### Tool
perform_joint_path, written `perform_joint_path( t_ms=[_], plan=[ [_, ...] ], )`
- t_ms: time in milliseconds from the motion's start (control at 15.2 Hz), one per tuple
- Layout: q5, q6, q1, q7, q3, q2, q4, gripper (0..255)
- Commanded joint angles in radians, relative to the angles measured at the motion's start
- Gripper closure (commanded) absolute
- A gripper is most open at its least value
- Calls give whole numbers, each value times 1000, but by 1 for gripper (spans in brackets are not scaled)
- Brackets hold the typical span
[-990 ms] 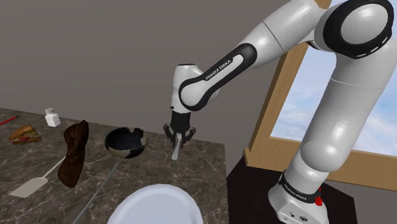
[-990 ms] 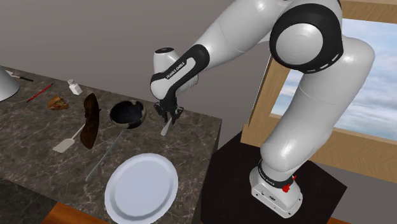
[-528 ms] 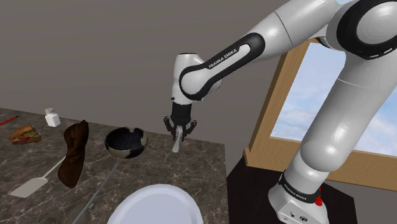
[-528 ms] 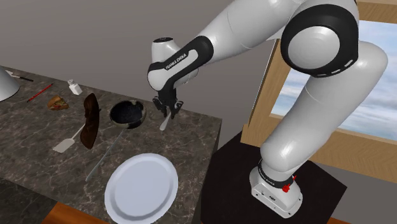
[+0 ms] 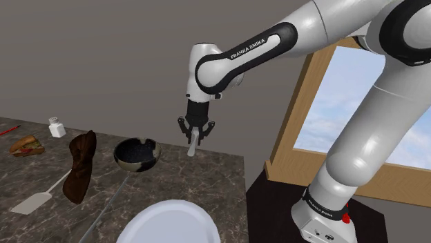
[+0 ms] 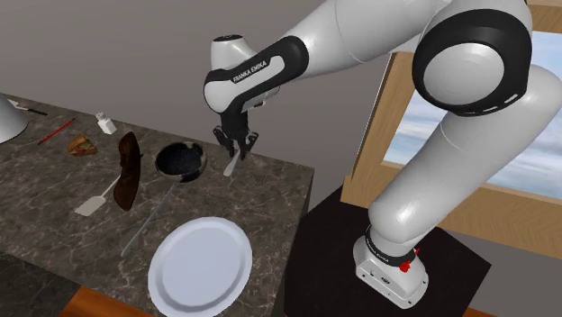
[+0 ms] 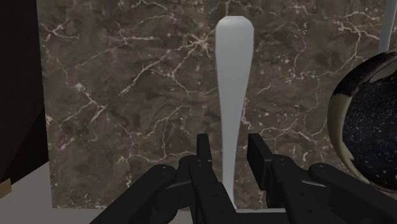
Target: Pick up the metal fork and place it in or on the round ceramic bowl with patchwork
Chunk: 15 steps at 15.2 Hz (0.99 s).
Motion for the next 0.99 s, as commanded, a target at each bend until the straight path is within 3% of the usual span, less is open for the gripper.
perform_joint_path(
  t_ms=[0, 264, 594, 924],
  plan=[
    [6, -29, 0, -1, -1, -19, 10, 255],
    [11, -77, -1, -1, -5, -44, 35, 255],
    [-90, -86, 26, 116, 29, 159, 244, 255],
    [-195, -135, 89, 220, 32, 366, 489, 255]
  ],
)
